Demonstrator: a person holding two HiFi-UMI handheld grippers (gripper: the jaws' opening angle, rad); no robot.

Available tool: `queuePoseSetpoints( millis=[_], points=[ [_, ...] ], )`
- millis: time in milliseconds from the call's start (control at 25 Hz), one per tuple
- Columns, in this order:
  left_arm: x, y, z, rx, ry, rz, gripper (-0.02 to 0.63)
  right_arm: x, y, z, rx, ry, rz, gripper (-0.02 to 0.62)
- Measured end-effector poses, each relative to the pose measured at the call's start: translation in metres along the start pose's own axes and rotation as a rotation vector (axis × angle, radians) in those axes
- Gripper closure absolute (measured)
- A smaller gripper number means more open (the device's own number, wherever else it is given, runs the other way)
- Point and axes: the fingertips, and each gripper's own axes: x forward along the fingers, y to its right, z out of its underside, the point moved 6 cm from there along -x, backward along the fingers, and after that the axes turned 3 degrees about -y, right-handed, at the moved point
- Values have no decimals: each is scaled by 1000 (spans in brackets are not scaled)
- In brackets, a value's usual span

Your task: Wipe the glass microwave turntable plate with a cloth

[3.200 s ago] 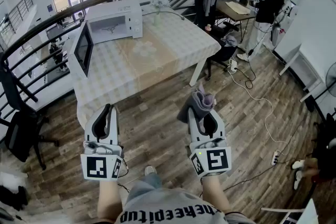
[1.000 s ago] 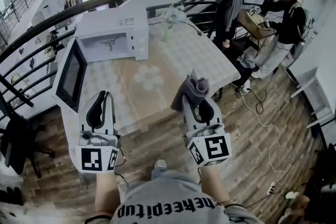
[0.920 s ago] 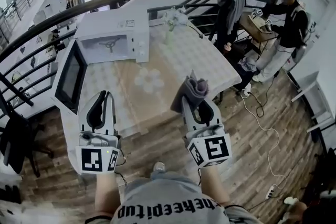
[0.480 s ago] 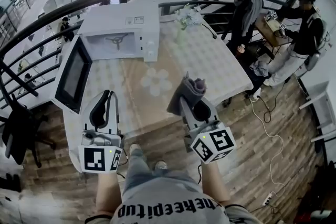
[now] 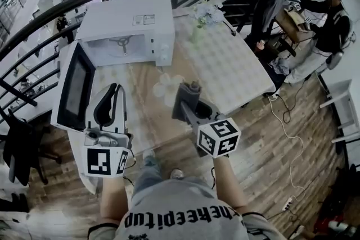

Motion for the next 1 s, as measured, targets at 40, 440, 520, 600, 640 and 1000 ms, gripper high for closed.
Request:
queuePoseSetpoints(
  millis=[40, 440, 520, 600, 640, 1000],
  points=[
    [7, -5, 2, 0, 0, 11, 571, 10, -1, 1, -35, -31, 6, 489],
    [58, -63, 44, -32, -27, 74, 571, 115, 12, 41, 41, -294, 98, 489],
    [65, -73, 53, -43, -33, 79, 571, 137, 13, 48, 31, -344, 111, 489],
    [69, -82, 62, -56, -43, 85, 570, 158, 13, 56, 36, -393, 125, 489],
    [70, -85, 66, -61, -49, 88, 569, 167, 13, 61, 41, -417, 129, 489],
    [79, -113, 92, -85, -101, 95, 570, 241, 6, 103, 15, -613, 172, 489]
  ],
)
